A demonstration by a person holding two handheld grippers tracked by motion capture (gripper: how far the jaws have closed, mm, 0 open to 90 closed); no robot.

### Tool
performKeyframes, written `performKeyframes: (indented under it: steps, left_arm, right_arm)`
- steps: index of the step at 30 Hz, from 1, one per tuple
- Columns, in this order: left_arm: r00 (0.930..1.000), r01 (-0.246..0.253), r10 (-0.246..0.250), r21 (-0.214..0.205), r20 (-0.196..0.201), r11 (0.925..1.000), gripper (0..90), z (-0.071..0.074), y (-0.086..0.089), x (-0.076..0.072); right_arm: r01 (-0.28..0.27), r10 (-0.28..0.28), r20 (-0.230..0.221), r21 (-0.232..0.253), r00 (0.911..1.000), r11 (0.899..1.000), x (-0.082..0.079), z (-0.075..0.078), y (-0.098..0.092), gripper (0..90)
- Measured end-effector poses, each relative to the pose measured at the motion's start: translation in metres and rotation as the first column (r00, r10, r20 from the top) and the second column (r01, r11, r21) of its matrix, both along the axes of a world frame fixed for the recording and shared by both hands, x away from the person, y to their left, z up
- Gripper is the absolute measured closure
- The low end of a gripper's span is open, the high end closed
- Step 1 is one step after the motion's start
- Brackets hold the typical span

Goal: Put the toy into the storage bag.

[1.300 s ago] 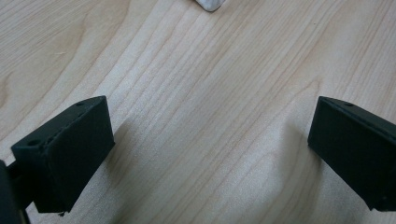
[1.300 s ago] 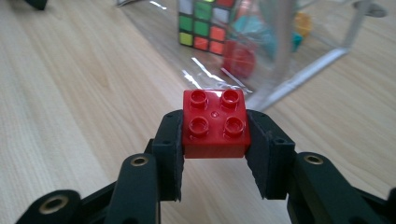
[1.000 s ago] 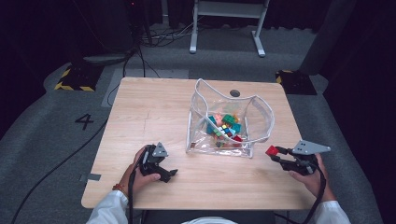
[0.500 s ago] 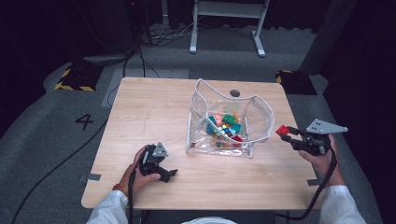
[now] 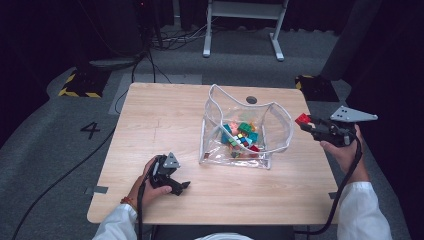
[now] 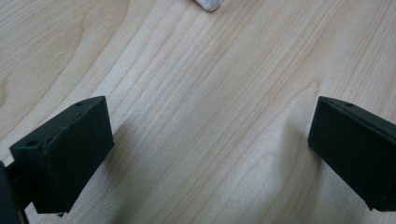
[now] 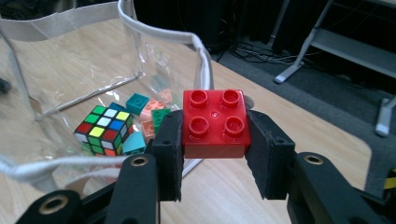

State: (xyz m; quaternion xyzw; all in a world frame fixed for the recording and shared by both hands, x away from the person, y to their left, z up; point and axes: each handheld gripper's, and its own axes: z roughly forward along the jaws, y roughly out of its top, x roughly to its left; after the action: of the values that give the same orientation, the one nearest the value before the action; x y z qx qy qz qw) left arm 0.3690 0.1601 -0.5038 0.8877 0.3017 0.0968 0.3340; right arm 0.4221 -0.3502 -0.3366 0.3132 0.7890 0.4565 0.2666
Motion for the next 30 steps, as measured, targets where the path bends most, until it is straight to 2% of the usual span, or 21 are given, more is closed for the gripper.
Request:
performKeyframes:
  steps: [4,11,19,24,28,30]
  left_arm:
    - [1.0000,0.000,0.000,0.001,0.001,1.0000,0.1,0.000,0.000,0.000]
    - [1.0000,0.000,0.000,0.000,0.000,1.0000,0.1,0.000,0.000,0.000]
    - [1.0000,0.000,0.000,0.001,0.000,1.0000,0.0,0.000,0.000,0.000]
    - [1.0000,0.001,-0.001,0.001,0.000,1.0000,0.0,0.000,0.000,0.000]
    - [1.0000,0.000,0.000,0.001,0.001,1.0000,0.1,0.000,0.000,0.000]
    - [1.0000,0.001,-0.001,0.001,0.000,1.0000,0.0,0.000,0.000,0.000]
  right_arm:
    - [-0.008,0.008,0.018,-0.024,0.9998,1.000,0.001,0.011,0.007,59.2]
    - [-0.035,0.036,0.042,-0.017,0.9985,0.999,0.006,0.022,0.019,59.2]
    - [-0.086,0.086,0.023,-0.006,0.9961,0.996,0.013,0.030,0.044,59.2]
    - [-0.140,0.140,0.003,-0.036,0.9902,0.990,0.021,0.030,0.065,59.2]
    - [-0.159,0.158,-0.020,-0.048,0.9873,0.986,0.025,0.027,0.081,59.2]
    - [-0.180,0.179,-0.022,-0.070,0.9836,0.981,0.028,0.026,0.087,59.2]
